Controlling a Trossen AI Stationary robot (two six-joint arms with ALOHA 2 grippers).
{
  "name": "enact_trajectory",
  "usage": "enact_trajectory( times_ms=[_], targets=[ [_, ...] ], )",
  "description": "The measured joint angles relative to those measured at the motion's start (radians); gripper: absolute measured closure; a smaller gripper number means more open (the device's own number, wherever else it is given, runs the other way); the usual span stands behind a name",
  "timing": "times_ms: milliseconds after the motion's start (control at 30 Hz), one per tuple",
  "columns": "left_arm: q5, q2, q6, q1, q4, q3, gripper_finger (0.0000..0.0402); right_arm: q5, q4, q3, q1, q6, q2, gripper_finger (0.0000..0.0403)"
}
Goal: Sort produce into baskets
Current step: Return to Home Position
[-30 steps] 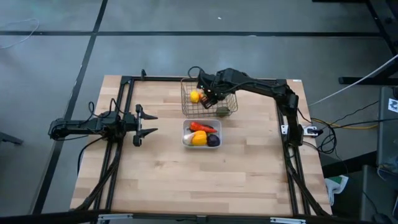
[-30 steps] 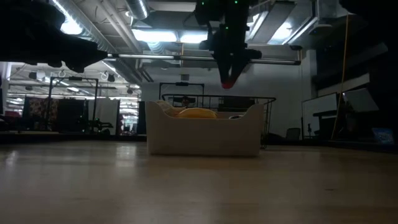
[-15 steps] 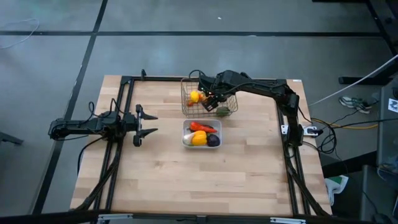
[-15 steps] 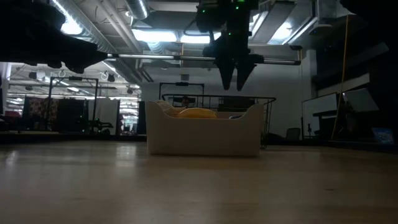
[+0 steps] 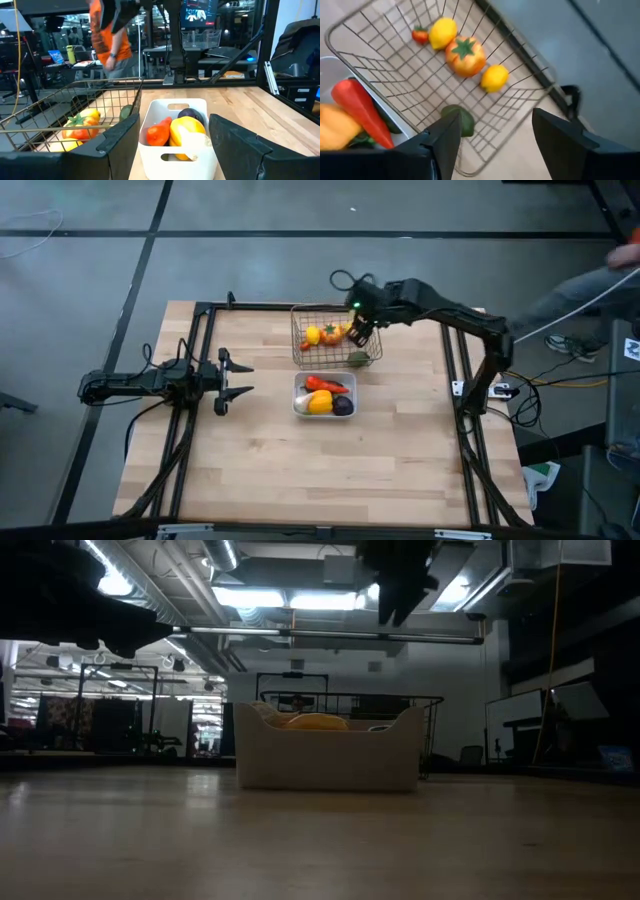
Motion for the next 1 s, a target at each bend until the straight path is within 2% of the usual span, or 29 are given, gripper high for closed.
enact_trajectory(
  times_ms=[133, 300, 600, 833, 1000],
  targets=[
    [0.000, 0.000, 0.000, 0.000, 0.000, 0.000, 0.0167, 0.026, 0.046, -0.059, 0.000, -0.051, -0.106, 0.0179],
    [0.000, 0.000, 0.000, 0.000, 0.000, 0.000, 0.0167, 0.002, 0.215, -0.291, 0.000, -0.086, -0.291, 0.0226],
    [0.000, 0.000, 0.000, 0.000, 0.000, 0.000, 0.0167, -0.207, 0.588, -0.801, -0.001, -0.162, -0.673, 0.0323],
    [0.000, 0.000, 0.000, 0.000, 0.000, 0.000, 0.0167, -0.287, 0.737, -1.122, -0.001, -0.165, -0.958, 0.0386],
    [0.000, 0.000, 0.000, 0.000, 0.000, 0.000, 0.0167, -0.368, 0.829, -1.310, -0.001, -0.165, -1.145, 0.0395]
  ],
)
